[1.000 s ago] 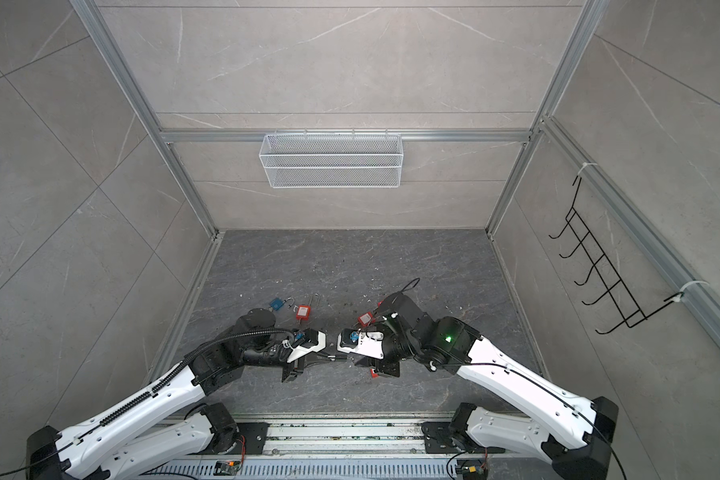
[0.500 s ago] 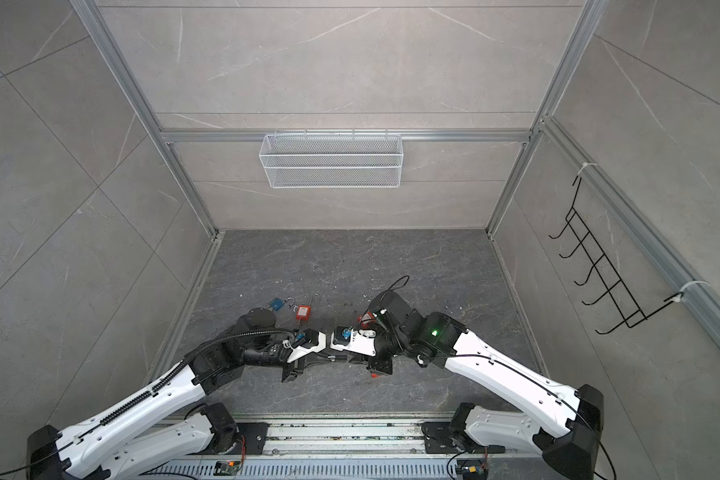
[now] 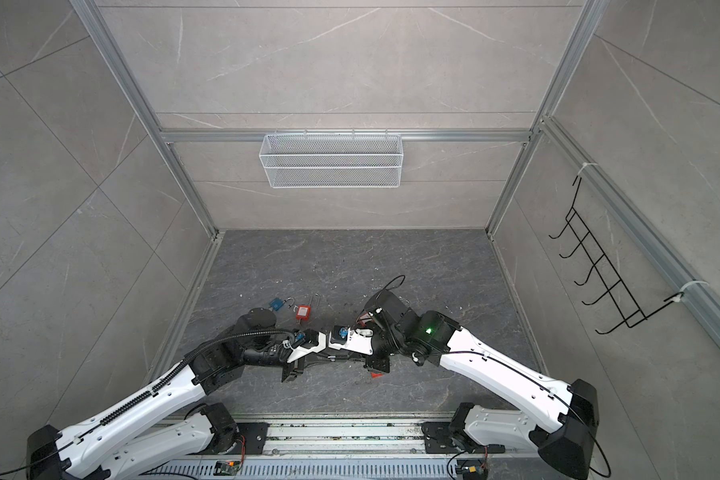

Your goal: Lock with the key

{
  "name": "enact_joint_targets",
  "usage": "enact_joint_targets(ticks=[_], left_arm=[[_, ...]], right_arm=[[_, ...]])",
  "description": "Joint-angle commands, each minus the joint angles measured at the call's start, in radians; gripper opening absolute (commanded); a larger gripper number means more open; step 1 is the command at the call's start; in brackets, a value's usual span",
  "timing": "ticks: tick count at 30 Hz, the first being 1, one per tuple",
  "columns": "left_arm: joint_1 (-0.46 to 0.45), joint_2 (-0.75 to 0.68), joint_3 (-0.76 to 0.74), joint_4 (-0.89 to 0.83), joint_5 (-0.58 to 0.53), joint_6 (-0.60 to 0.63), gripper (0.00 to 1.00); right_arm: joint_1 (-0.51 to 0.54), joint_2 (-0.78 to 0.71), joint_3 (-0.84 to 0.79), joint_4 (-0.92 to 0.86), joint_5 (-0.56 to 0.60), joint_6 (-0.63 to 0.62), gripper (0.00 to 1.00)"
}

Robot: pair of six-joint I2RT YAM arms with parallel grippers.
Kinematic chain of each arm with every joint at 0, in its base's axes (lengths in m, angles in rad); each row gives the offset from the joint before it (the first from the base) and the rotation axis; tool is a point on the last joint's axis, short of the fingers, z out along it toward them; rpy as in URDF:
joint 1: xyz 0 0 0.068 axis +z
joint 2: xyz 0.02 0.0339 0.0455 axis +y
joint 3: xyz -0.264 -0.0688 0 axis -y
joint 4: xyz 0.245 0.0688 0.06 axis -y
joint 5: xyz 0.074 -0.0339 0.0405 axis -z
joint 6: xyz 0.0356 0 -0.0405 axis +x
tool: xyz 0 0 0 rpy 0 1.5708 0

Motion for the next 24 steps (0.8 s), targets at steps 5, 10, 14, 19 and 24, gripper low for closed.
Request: enact_joint_targets(ticks=[5, 10, 14, 19, 24], left_arm=[[0.001, 0.005, 0.05, 0.02, 0.045, 0.035, 0.0], [0.002, 0.007, 0.07, -0.03, 0.032, 0.064, 0.0], [0.002, 0.01, 0.089, -0.068, 0.017, 0.089, 0.0], [0.003, 0.028, 0.1, -0.089, 0.004, 0.102, 0.0], [0.003, 0.115, 0.163, -0.232, -0.017, 0.163, 0.0]], right_arm=[[0.002, -0.005, 0.0, -0.034, 0.014, -0.011, 0.0], [0.003, -0.024, -0.021, -0.075, 0.035, -0.032, 0.0], [-0.001, -0.063, -0.07, -0.088, 0.063, -0.037, 0.0], [-0.027, -0.126, -0.141, -0.078, 0.072, -0.027, 0.0], [-0.067, -0.188, -0.18, -0.036, 0.118, 0.052, 0.0]])
